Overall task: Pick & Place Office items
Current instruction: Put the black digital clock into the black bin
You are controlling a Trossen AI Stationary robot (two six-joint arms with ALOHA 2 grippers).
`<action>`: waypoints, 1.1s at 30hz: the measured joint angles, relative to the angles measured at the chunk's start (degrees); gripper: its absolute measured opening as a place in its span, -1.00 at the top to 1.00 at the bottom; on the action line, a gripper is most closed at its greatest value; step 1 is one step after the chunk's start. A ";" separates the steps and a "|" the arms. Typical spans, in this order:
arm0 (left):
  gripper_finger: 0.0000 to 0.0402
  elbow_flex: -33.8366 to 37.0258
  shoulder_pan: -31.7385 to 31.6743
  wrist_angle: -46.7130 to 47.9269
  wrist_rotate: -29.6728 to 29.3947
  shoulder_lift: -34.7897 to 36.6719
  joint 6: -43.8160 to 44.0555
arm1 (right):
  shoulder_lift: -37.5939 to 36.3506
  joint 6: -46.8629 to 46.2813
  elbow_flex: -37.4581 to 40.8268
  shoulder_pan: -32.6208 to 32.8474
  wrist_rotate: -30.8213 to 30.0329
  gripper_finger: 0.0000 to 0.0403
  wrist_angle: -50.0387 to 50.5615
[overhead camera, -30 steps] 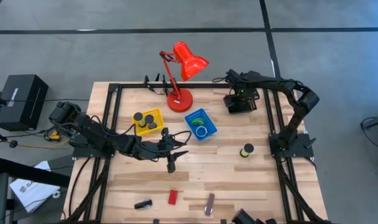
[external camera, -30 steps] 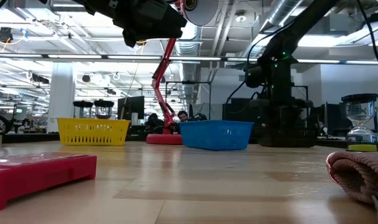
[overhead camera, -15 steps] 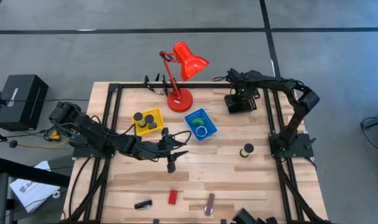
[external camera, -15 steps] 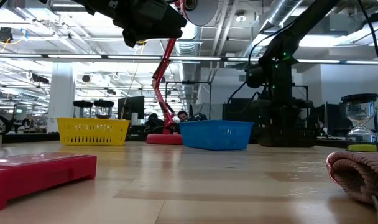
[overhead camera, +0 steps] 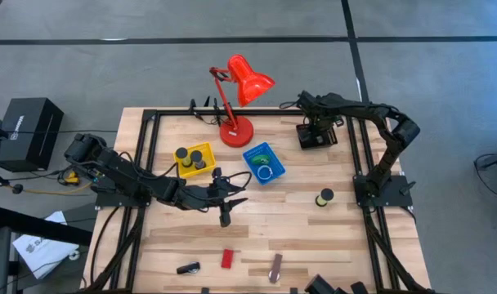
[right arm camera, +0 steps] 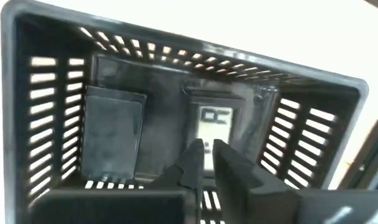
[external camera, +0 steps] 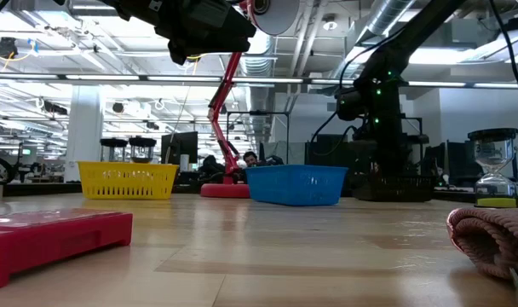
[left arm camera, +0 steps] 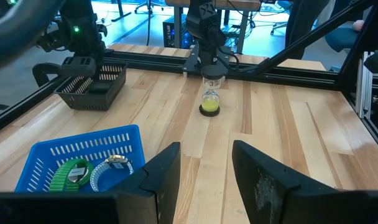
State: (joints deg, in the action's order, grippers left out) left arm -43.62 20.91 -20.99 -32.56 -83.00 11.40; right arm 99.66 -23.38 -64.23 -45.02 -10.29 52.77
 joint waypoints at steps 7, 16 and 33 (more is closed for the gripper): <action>0.30 0.00 0.00 0.00 0.02 0.00 0.00 | -0.02 0.90 0.00 -0.06 -1.85 0.96 0.66; 0.30 0.00 0.01 0.01 0.02 0.00 0.01 | -0.02 0.95 0.00 -0.46 -1.67 0.99 0.74; 0.30 0.00 0.00 0.02 0.02 0.00 0.00 | 0.96 1.94 6.91 -3.49 -1.63 1.00 -6.38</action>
State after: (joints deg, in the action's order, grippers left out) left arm -43.62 20.91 -20.97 -32.53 -83.00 11.40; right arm 100.62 -21.44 -57.32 -48.51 -11.92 46.39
